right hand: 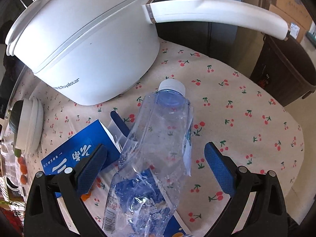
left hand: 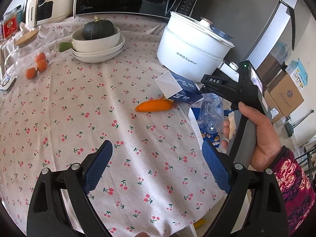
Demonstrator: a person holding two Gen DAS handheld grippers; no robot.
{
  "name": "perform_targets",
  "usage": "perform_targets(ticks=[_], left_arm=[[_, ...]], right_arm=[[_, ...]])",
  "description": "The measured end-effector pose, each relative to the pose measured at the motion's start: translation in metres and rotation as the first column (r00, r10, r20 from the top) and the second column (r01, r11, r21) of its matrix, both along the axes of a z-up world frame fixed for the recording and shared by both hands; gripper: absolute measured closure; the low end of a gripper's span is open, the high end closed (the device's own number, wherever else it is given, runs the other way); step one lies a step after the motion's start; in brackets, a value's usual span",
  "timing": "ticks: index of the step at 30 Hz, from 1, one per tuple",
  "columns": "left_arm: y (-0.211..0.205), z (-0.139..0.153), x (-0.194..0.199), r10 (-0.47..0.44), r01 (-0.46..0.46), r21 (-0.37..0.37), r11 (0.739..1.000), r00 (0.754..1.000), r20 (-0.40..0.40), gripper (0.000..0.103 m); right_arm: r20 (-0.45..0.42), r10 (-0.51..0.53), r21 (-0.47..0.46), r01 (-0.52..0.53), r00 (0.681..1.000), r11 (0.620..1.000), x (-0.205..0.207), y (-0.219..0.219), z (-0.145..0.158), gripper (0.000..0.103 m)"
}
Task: Collect trash
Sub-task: 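Grasp the clear plastic bottle with the right tool while the left tool approaches the blue box, then close the left tool around the blue tea box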
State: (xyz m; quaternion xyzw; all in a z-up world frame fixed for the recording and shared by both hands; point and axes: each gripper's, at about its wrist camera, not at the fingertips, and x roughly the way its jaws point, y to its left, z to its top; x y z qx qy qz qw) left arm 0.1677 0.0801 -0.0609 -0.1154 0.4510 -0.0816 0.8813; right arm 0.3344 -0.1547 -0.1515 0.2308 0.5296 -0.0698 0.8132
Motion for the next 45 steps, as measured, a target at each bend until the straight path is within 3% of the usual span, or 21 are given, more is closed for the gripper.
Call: perform_targets(ticks=[3, 4, 12, 21, 25, 28, 32, 34, 40, 43, 45], left_arm=[[-0.001, 0.0, 0.0, -0.001, 0.001, 0.001, 1.0, 1.0, 0.002, 0.015], [-0.001, 0.0, 0.0, -0.002, 0.002, 0.002, 1.0, 1.0, 0.004, 0.015], [-0.009, 0.005, -0.001, -0.008, 0.008, 0.006, 1.0, 1.0, 0.023, 0.015], [-0.03, 0.006, 0.006, -0.049, 0.049, 0.014, 0.999, 0.998, 0.027, 0.015], [-0.053, 0.008, 0.018, -0.137, 0.131, 0.101, 0.986, 0.99, 0.047, 0.015], [-0.076, 0.006, 0.042, -0.244, 0.24, 0.224, 0.945, 0.97, -0.009, 0.015], [-0.11, 0.006, 0.077, -0.366, 0.367, 0.449, 0.815, 0.926, -0.093, 0.015], [-0.124, 0.004, 0.096, -0.407, 0.426, 0.503, 0.752, 0.9, -0.154, 0.015], [-0.155, -0.019, 0.141, -0.441, 0.529, 0.597, 0.603, 0.845, -0.303, 0.015], [-0.166, -0.036, 0.157, -0.429, 0.545, 0.621, 0.563, 0.835, -0.344, 0.015], [-0.17, -0.047, 0.166, -0.42, 0.552, 0.622, 0.555, 0.832, -0.364, 0.017]], right_arm=[[0.021, -0.004, 0.046, 0.003, 1.0, 0.999, -0.004, -0.007, 0.0, 0.035], [0.02, -0.002, 0.045, 0.001, 1.0, 0.999, -0.005, -0.008, 0.0, 0.037], [0.066, 0.015, 0.032, -0.017, 0.998, 0.999, -0.032, -0.021, 0.009, 0.038], [0.197, 0.083, -0.03, -0.078, 0.977, 0.996, -0.088, -0.039, 0.054, 0.038], [0.242, 0.109, -0.037, -0.103, 0.964, 0.994, -0.118, -0.053, 0.064, 0.038], [0.257, 0.125, -0.034, -0.121, 0.958, 0.992, -0.14, -0.063, 0.063, 0.037], [0.266, 0.134, -0.029, -0.131, 0.955, 0.991, -0.157, -0.069, 0.061, 0.037], [0.277, 0.151, -0.03, -0.149, 0.949, 0.988, -0.16, -0.068, 0.064, 0.037], [0.308, 0.179, -0.033, -0.178, 0.934, 0.984, -0.166, -0.077, 0.072, 0.037], [0.293, 0.176, -0.018, -0.179, 0.94, 0.984, -0.166, -0.084, 0.066, 0.037], [0.289, 0.172, -0.02, -0.174, 0.942, 0.985, -0.166, -0.087, 0.065, 0.037]])
